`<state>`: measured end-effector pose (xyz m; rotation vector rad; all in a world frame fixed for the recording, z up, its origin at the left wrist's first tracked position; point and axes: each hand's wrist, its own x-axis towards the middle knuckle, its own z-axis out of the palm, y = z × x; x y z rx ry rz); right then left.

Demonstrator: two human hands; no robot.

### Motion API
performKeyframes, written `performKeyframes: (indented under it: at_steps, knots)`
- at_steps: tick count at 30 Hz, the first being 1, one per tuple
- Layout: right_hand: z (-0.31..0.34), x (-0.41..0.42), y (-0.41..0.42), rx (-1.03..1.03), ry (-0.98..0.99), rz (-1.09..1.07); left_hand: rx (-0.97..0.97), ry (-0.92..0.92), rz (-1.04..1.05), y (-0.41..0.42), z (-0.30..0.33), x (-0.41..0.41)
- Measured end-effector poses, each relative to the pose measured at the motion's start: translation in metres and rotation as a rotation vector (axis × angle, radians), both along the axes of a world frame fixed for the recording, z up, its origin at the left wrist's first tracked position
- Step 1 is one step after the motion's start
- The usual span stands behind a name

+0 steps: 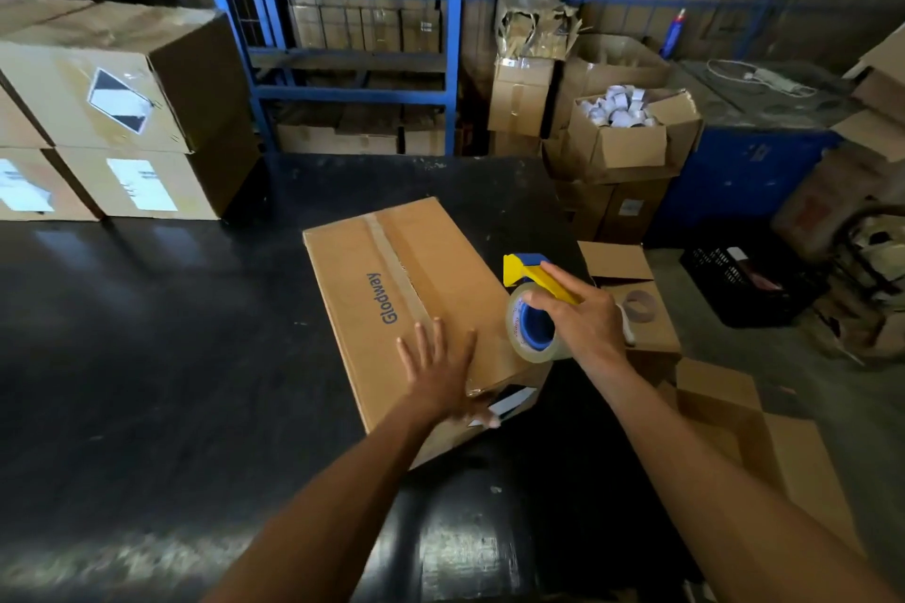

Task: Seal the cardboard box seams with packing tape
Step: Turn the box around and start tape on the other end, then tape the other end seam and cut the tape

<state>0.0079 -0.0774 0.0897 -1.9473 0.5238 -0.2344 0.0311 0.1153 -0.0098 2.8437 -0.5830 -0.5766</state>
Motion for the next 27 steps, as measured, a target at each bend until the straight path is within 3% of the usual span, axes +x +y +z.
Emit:
performKeyframes:
  at_steps: [3,13,27]
  knots:
    - [-0.001,0.0,0.002,-0.003,-0.01,0.033,0.032,-0.061,-0.027,0.004,-0.008,-0.001]
    - [0.007,-0.005,0.016,0.027,-0.013,0.077,-0.01,-0.128,-0.393,0.057,-0.011,0.025]
    - [0.008,-0.021,0.016,-0.081,-0.027,0.089,-0.082,-0.191,-0.332,0.038,-0.017,0.02]
